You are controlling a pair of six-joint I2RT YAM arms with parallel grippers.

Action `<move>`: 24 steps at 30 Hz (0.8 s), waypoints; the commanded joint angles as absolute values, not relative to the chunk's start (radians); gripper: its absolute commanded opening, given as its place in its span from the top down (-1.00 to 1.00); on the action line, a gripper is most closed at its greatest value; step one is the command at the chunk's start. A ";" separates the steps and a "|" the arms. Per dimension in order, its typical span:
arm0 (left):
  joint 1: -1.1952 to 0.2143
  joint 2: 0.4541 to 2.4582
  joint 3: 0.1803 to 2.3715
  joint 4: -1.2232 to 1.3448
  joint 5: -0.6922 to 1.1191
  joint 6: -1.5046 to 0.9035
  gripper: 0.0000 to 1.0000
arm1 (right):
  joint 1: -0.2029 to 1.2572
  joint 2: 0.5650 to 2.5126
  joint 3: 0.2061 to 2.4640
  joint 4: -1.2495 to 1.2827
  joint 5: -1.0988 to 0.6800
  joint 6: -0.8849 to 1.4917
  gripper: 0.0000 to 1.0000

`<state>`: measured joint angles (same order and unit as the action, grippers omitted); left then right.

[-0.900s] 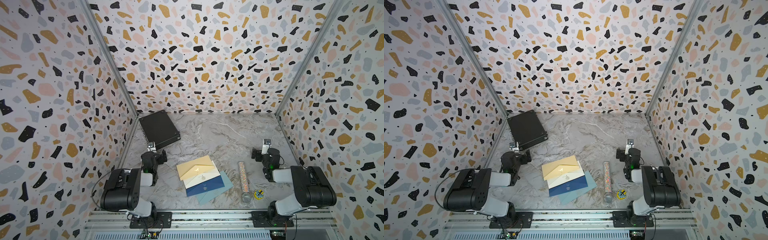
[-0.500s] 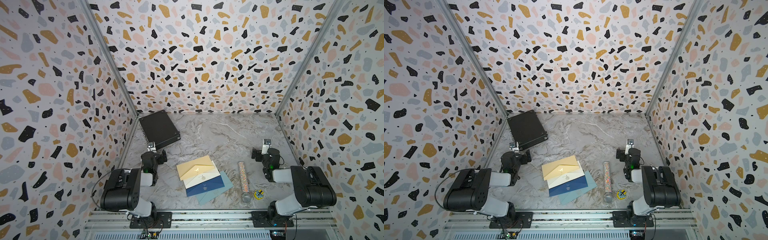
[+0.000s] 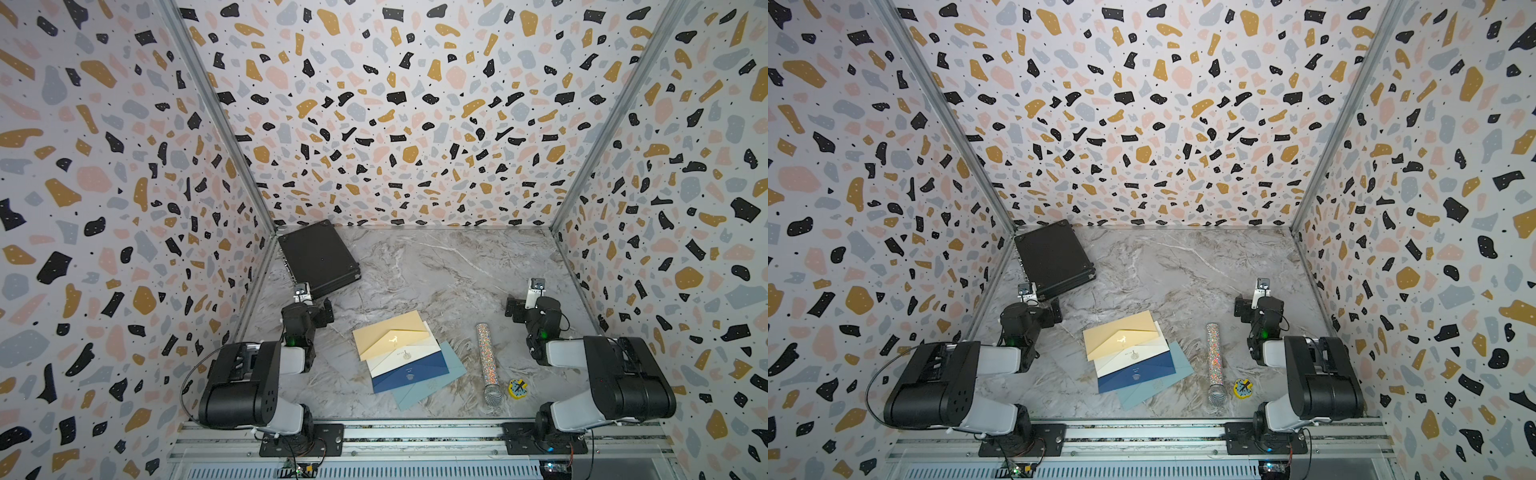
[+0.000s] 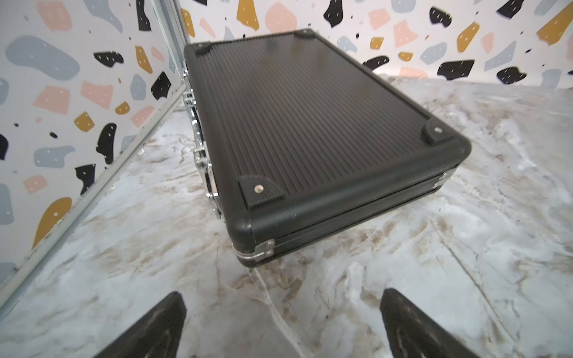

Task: Take the letter paper out of the envelope
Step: Pick up the envelope from the envelope.

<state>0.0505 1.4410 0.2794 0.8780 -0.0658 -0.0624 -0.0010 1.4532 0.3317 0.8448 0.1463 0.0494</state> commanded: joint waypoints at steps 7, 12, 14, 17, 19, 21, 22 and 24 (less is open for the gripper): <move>0.054 1.277 0.262 0.844 -0.059 -0.040 -0.99 | -0.001 1.217 0.347 0.699 0.217 0.083 -0.99; 0.054 1.201 0.348 0.680 -0.060 -0.061 -0.99 | 0.007 1.136 0.431 0.598 0.204 0.137 -0.99; 0.051 1.170 0.373 0.664 -0.080 -0.093 -0.98 | 0.013 1.099 0.484 0.519 0.210 0.175 -0.99; 0.009 1.119 0.471 0.523 -0.164 -0.115 -0.99 | 0.025 1.053 0.588 0.381 0.217 0.246 -0.99; -0.031 1.084 0.563 0.404 -0.215 -0.109 -0.99 | 0.027 1.035 0.677 0.279 0.228 0.316 -0.99; -0.067 1.052 0.657 0.327 -0.292 -0.116 -0.99 | 0.028 1.042 0.810 0.136 0.224 0.429 -0.99; -0.075 1.038 0.708 0.273 -0.344 -0.157 -0.98 | 0.027 1.055 0.870 0.052 0.213 0.494 -0.99; -0.074 1.011 0.887 -0.063 -0.398 -0.366 -0.99 | 0.027 1.068 0.944 -0.161 0.206 0.730 -0.99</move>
